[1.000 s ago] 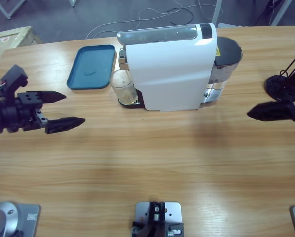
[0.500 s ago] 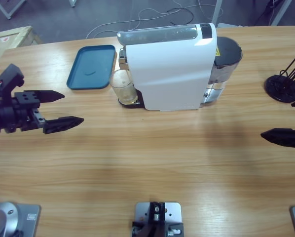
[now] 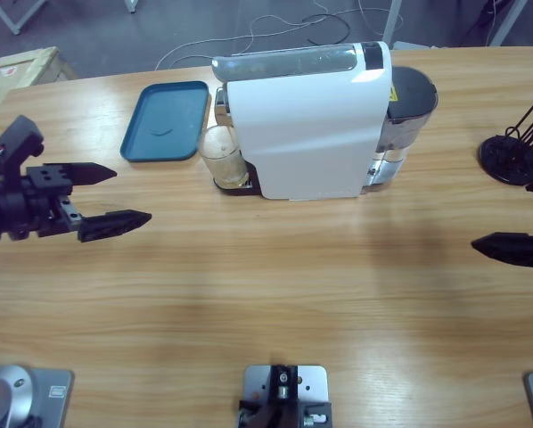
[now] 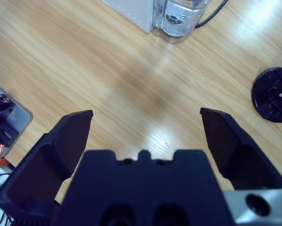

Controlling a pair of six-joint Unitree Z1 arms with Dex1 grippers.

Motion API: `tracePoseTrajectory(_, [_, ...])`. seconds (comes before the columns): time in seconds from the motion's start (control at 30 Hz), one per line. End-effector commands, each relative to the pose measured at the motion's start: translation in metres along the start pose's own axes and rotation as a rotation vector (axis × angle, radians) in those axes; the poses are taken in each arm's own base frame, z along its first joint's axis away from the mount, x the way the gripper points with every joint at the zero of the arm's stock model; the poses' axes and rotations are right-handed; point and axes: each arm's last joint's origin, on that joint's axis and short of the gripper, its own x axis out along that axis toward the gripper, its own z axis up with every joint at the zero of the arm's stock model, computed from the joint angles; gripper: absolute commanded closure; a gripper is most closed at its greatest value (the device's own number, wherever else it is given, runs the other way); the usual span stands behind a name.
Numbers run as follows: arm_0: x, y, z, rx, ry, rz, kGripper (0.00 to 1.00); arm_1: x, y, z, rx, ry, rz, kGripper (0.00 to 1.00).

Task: Pour coffee

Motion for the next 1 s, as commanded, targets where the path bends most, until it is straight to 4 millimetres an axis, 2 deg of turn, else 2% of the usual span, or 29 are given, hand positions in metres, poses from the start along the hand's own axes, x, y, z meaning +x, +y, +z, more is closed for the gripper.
tracePoseTrajectory(0.03, [-0.003, -0.004, -0.006, 0.002, 0.008, -0.007, 0.013, -0.011, -0.001, -0.015, -0.045, -0.071, 0.019, 0.000])
tracePoseTrajectory(0.47, [0.002, -0.003, -0.007, -0.002, 0.025, -0.011, 0.013, -0.004, 0.000, -0.011, -0.047, -0.050, 0.017, 0.000])
tracePoseTrajectory(0.83, [0.020, 0.002, 0.001, -0.011, 0.063, -0.020, 0.013, 0.001, 0.001, -0.007, -0.048, -0.035, 0.014, 0.000])
tracePoseTrajectory(1.0, [0.022, 0.005, 0.012, -0.007, 0.042, -0.016, 0.013, 0.015, 0.002, -0.020, 0.012, -0.047, 0.056, 0.000])
